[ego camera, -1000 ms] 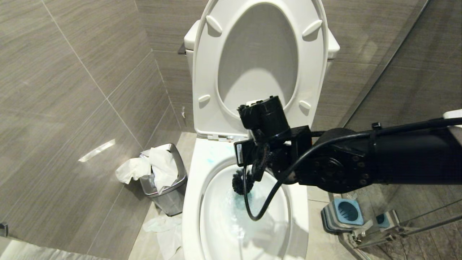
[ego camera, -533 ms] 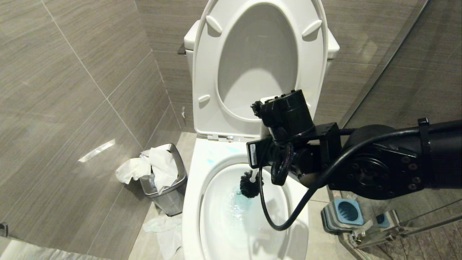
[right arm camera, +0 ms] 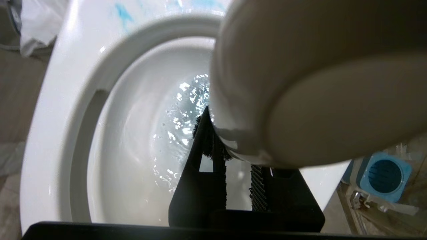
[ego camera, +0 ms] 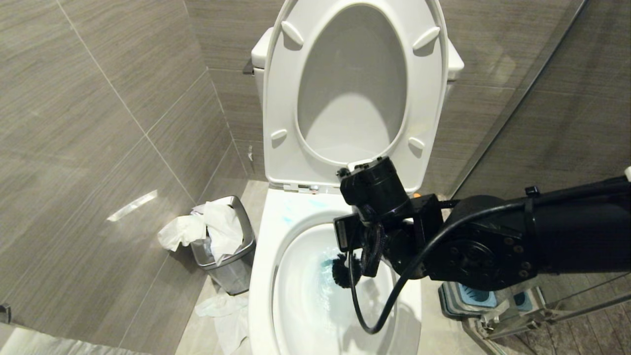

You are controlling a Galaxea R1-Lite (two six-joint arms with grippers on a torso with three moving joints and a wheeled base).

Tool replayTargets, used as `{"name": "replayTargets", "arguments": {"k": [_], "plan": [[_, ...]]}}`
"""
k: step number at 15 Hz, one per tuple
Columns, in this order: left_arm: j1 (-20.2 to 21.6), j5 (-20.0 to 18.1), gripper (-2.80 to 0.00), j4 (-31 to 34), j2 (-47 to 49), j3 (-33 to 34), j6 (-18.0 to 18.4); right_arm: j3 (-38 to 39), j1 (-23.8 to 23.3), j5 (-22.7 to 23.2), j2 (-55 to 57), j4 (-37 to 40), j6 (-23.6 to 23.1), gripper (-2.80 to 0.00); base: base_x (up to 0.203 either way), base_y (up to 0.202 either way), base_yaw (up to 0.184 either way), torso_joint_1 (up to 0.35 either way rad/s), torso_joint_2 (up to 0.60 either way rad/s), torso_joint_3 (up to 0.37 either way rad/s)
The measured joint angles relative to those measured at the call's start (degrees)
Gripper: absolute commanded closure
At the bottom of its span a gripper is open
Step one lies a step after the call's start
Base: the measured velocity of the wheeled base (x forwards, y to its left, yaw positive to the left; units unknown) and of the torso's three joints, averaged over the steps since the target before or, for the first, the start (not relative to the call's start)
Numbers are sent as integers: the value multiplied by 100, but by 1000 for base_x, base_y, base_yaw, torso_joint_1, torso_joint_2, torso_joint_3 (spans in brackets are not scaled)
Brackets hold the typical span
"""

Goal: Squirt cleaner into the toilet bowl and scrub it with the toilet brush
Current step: Scrub the toilet bowl

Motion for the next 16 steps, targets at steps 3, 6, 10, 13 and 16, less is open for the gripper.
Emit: {"name": "replayTargets", "arguments": {"k": [3,6,10,13,16], "plan": [[0,-2,0,-2,0,0,-1,628,198,-18,-177,-292,33,0,0,0,0,0,0,0],[0,-2,0,1,0,0,-1,905,503,-10,-327,-423,141,0,0,0,0,0,0,0],[0,0,0,-2,0,0,-2,645,729,13,-177,-450,188,0,0,0,0,0,0,0],[0,-2,0,1,0,0,-2,-15,736,13,220,-449,184,0,0,0,0,0,0,0],[0,1,0,-2,0,0,-2,-666,584,7,661,-436,93,0,0,0,0,0,0,0]]}}
